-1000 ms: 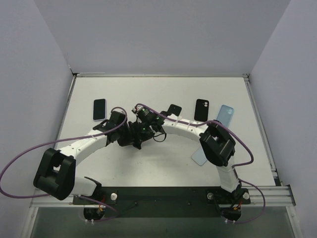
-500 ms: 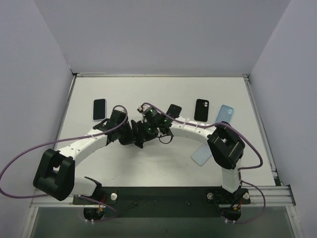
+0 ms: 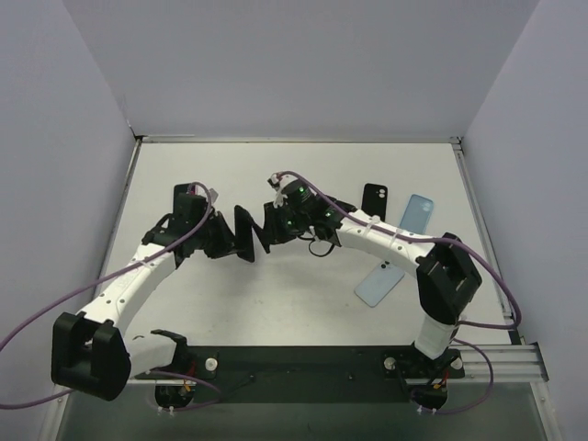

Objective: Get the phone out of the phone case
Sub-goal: Remove the phone case from the phone, then place the phone case at the center of the board.

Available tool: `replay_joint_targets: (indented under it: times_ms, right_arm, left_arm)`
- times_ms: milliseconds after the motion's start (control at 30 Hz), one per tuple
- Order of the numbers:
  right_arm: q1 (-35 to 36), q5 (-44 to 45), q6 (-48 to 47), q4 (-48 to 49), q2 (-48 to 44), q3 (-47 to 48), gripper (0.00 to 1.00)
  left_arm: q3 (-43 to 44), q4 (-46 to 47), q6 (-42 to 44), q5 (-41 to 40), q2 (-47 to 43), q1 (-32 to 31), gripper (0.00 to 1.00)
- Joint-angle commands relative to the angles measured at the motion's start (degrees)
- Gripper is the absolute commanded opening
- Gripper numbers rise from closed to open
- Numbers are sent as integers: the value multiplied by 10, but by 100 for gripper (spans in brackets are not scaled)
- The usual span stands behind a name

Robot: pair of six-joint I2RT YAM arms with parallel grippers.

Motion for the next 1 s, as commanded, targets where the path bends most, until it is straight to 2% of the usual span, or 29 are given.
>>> replay_joint_targets:
  times_ms: [0, 233, 400, 533, 600, 633, 733, 833, 933, 967]
  right_arm:
    - [-64, 117, -27, -148, -33, -3, 0]
    - [-72, 120, -35, -155, -54, -3, 0]
    - [-100, 95, -19, -138, -30, 18, 0]
    - [-129, 44, 17, -106, 38, 64, 0]
    - [-142, 28, 46, -98, 74, 120, 0]
    - [-152, 19, 54, -94, 112, 141, 0]
    - [-166, 3, 86, -86, 190, 235, 0]
    - [-181, -20, 133, -88, 268, 315, 0]
    - [-200, -37, 170, -82, 315, 353, 18]
    - [-203, -36, 171, -80, 320, 358, 41]
  left_arm:
    - [17, -64, 34, -91, -24, 55, 0]
    - [17, -63, 38, -84, -22, 60, 0]
    - [13, -62, 48, -77, -25, 60, 0]
    - [-5, -64, 59, -61, -29, 61, 0]
    - [-30, -51, 52, -32, -35, 66, 0]
    - [-46, -19, 44, 15, -46, 69, 0]
    - [-98, 34, -1, 71, -69, 68, 0]
    - [-125, 41, -25, 82, -87, 67, 0]
    - [-140, 33, -36, 84, -110, 68, 0]
    - [-143, 31, -37, 81, -114, 68, 0]
